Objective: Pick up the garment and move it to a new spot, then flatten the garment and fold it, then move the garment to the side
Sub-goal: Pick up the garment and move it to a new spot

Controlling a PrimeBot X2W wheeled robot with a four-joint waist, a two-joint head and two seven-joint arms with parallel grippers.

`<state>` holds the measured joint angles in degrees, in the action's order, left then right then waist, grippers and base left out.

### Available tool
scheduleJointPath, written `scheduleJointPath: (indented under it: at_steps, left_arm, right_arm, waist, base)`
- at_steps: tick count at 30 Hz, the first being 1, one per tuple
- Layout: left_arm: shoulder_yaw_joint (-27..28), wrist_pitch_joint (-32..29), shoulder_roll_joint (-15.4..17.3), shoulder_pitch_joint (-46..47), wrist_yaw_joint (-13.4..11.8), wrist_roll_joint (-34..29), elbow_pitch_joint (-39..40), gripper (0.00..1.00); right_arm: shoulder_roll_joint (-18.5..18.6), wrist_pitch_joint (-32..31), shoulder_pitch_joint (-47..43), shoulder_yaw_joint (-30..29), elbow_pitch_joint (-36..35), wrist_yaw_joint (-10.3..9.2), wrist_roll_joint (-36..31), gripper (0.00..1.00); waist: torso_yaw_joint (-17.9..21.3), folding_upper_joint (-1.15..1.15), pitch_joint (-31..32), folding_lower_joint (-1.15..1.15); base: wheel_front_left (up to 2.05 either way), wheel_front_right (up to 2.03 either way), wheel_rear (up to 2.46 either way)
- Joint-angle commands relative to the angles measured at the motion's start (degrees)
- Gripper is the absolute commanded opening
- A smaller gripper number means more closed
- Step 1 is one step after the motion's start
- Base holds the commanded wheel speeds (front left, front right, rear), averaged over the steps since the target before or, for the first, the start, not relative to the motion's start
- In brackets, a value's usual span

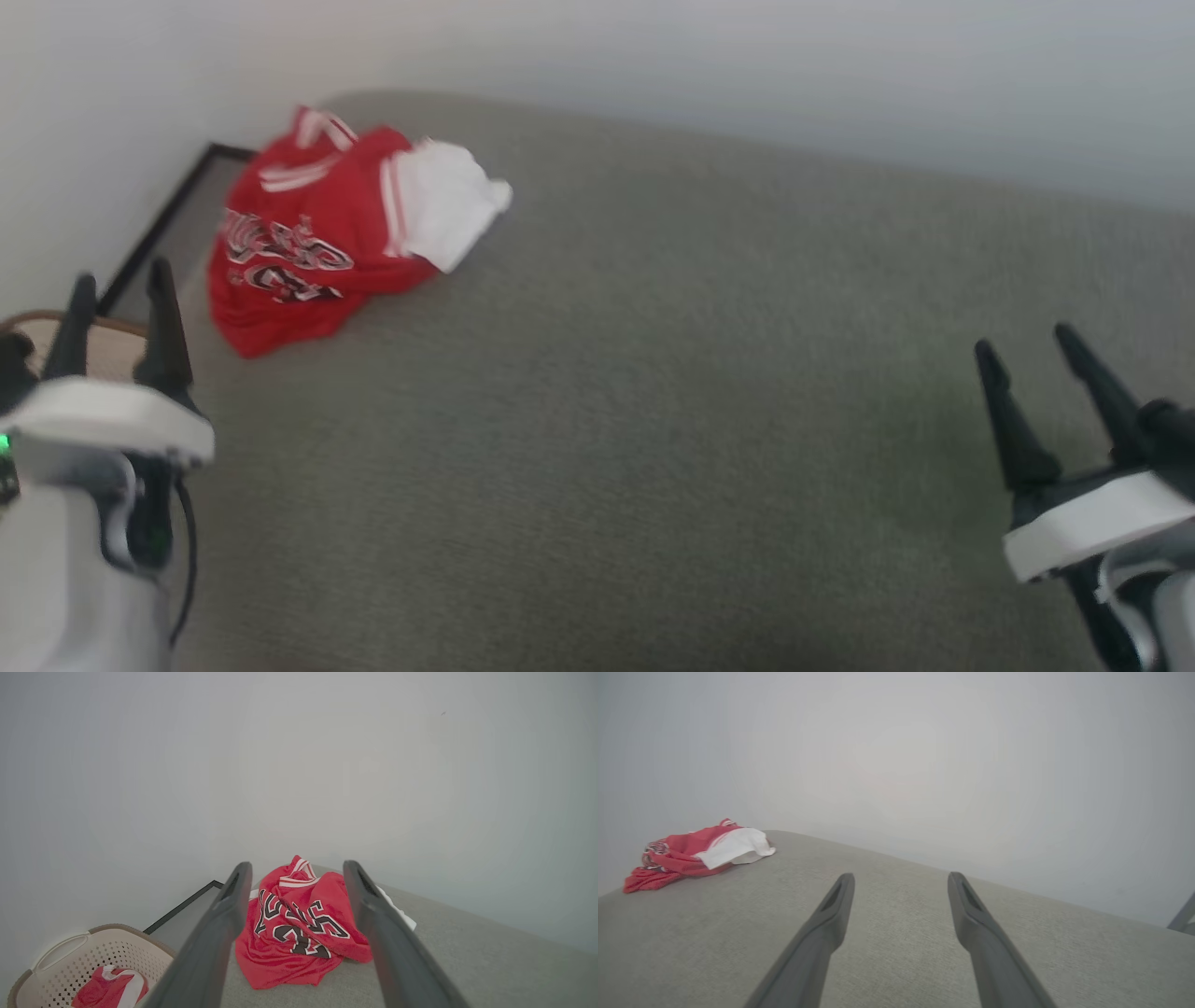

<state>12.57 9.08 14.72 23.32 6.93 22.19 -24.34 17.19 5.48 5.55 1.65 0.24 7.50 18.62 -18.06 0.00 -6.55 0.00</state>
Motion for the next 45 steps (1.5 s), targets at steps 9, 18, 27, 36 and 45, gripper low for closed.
scheduleJointPath:
  at_steps: [9, 18, 27, 36, 45]
  left_arm:
    - [-1.3, -4.3, 4.2, 14.4, 0.1, 1.5, -13.6, 1.00]
    - [-2.8, -12.6, 8.1, 28.8, -1.1, 1.8, -28.7, 1.00]
    - [-6.5, -22.0, 8.9, 38.4, -2.7, -0.4, -40.7, 1.00]
    - [-8.2, -28.5, 5.6, 39.9, -2.3, 0.5, -48.4, 1.00]
    - [-8.7, -20.3, 8.5, 43.1, -1.3, 0.2, -46.5, 0.00]
  right_arm:
    - [3.9, -2.3, 3.5, -2.3, -6.4, -0.02, 0.6, 1.00]
    - [7.4, -4.4, 5.9, -4.1, -11.9, -0.02, 1.4, 1.00]
    - [9.7, -6.6, 6.3, -7.0, -16.9, -0.02, 1.8, 1.00]
    - [10.5, -8.5, 5.8, -8.4, -19.7, -0.02, 2.0, 1.00]
    - [9.4, -8.0, 5.5, -9.3, -18.7, -0.02, 1.7, 1.00]
  waist:
    - [6.2, 0.00, -13.2, 0.00]
    - [8.4, 0.00, -22.1, 0.00]
    - [8.6, 0.00, -28.1, 0.00]
    - [7.9, 0.00, -30.4, 0.00]
    - [6.6, 0.00, -28.1, 0.00]
  base:
    - [0.00, 0.00, 0.00]
    - [0.00, 0.00, 0.00]
    - [0.00, 0.00, 0.00]
    - [0.00, 0.00, 0.00]
    - [0.00, 0.00, 0.00]
